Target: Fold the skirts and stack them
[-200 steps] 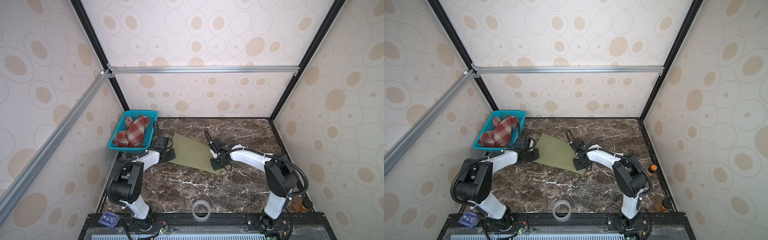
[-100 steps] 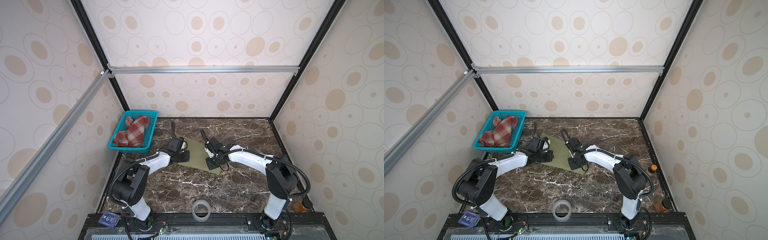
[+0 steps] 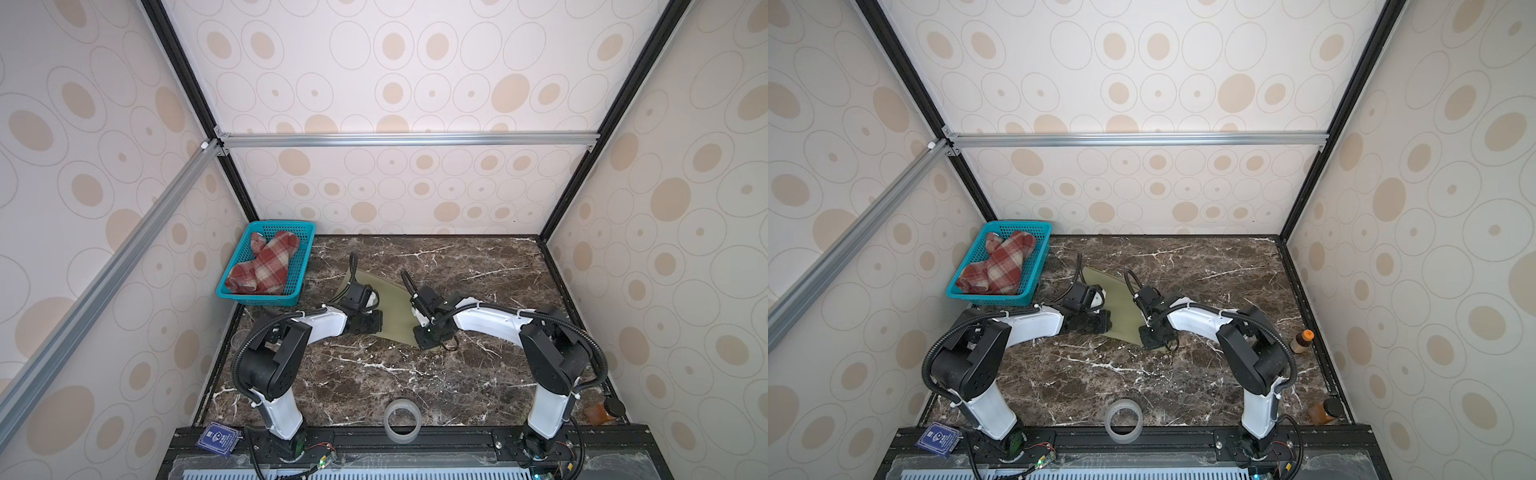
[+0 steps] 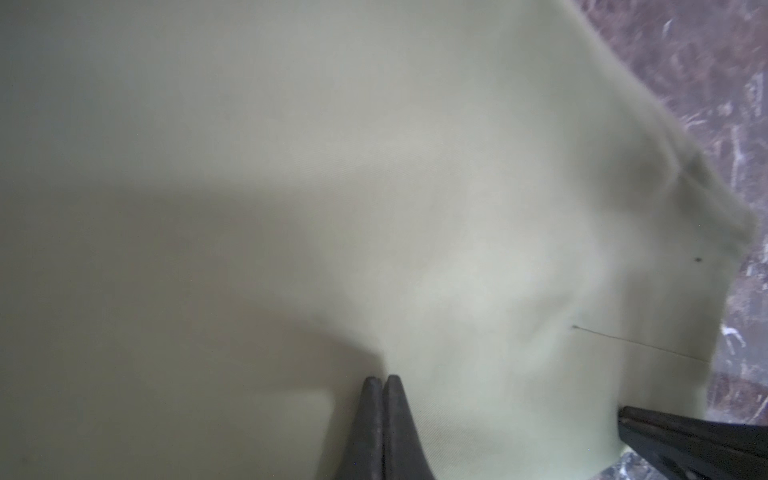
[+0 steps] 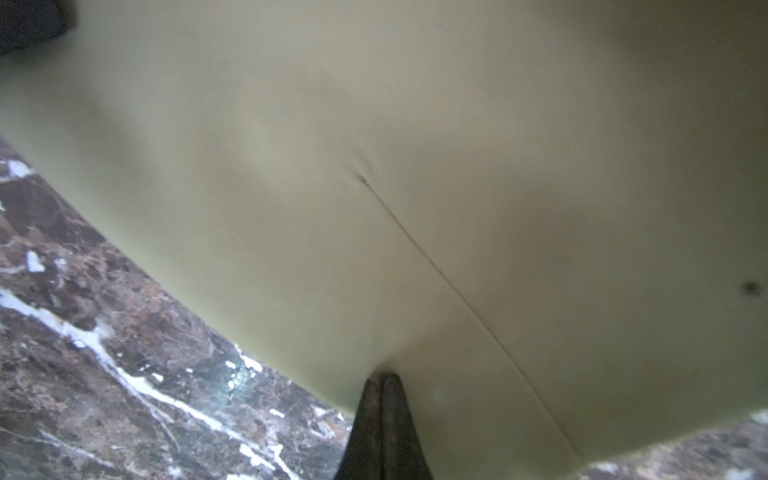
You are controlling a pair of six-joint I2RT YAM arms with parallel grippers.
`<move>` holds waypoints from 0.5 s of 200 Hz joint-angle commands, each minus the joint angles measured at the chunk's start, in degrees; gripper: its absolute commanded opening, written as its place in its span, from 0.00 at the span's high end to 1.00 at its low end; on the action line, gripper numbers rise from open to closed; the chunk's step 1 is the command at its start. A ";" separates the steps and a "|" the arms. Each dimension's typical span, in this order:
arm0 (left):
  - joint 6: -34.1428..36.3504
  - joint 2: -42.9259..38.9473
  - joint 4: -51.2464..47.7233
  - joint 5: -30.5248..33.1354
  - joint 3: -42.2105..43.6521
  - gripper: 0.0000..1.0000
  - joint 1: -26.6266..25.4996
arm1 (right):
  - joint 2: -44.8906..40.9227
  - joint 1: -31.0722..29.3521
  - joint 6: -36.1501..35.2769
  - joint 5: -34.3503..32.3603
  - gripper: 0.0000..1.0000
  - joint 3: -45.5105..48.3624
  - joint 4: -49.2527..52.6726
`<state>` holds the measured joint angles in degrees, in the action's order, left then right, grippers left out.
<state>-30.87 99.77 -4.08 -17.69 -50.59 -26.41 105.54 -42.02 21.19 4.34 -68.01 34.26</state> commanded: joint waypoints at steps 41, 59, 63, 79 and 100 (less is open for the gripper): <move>0.08 -1.14 -2.43 2.82 -0.85 1.00 -0.13 | 0.38 -0.17 0.10 -1.05 1.00 0.56 1.35; 0.94 -2.57 -4.57 4.63 -2.65 1.00 0.00 | -1.17 -0.15 -0.33 -1.94 1.00 -0.02 2.51; 1.17 -2.83 -4.98 4.95 -3.13 1.00 0.12 | -1.46 -0.13 -0.38 -2.15 1.00 -0.10 2.73; 2.33 -3.44 -6.32 6.72 -4.03 1.00 0.61 | -2.33 -0.03 -0.76 -2.98 1.00 0.17 3.12; 3.25 -3.95 -7.12 7.50 -4.01 1.00 2.39 | -2.48 0.20 -0.80 -3.20 1.00 0.32 3.88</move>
<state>-30.00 97.95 -7.88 -13.21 -52.62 -25.74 104.75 -42.00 21.15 2.98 -67.70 35.00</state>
